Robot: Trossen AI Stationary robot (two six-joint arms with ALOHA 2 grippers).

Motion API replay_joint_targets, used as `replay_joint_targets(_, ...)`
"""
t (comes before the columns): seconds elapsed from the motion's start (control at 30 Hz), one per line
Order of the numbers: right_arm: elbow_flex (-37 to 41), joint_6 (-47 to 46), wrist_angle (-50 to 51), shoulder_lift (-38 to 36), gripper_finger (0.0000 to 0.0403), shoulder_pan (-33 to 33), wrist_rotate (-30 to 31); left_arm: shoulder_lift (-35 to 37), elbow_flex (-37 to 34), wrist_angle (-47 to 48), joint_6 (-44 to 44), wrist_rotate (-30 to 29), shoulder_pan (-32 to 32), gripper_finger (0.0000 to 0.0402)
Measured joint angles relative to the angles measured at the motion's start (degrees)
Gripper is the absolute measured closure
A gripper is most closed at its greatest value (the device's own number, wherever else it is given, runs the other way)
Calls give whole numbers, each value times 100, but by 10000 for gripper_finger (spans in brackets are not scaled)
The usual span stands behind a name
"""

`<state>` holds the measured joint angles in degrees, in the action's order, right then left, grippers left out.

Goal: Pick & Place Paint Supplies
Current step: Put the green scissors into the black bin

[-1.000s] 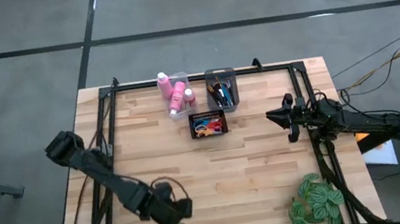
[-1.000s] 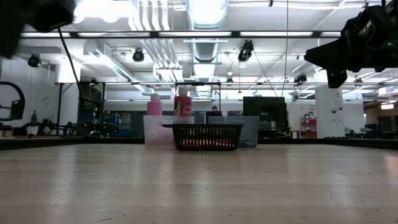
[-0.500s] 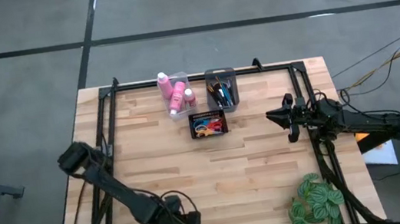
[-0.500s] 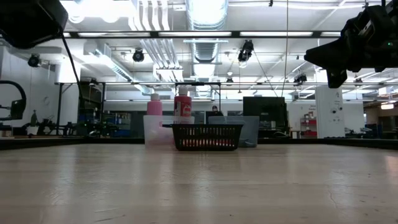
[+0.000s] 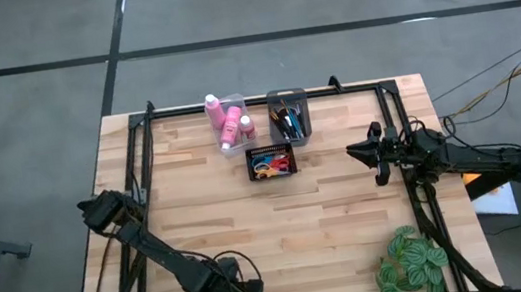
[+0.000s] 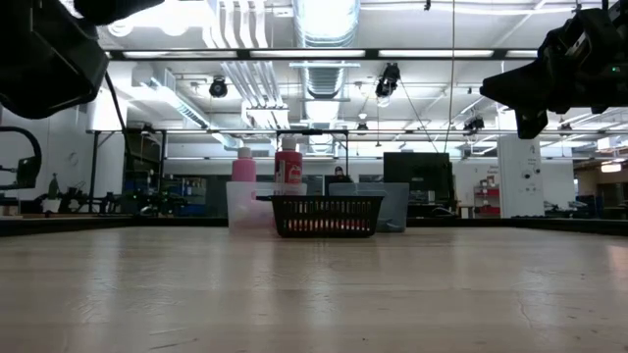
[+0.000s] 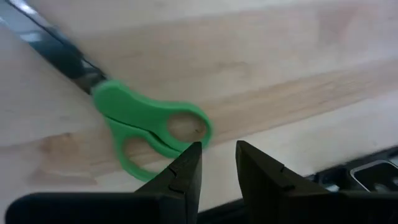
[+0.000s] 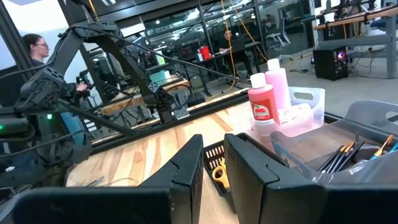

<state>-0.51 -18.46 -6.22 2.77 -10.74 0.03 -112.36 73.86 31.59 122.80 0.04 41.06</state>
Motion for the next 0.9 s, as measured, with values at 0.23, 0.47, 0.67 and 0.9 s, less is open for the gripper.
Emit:
replay_joint_targets(0.23,0,0,0,2,338,2,0,0,-170,95,2,0,-7,299)
replay_joint_targets(0.47,0,0,0,0,338,1,0,0,-296,93,-9,1,-13,299)
replay_joint_targets(0.67,0,0,-1,1,338,1,0,0,-295,363,-435,7,-52,299)
replay_joint_targets(0.9,1,0,0,0,338,1,0,2,-297,449,-634,38,-105,299)
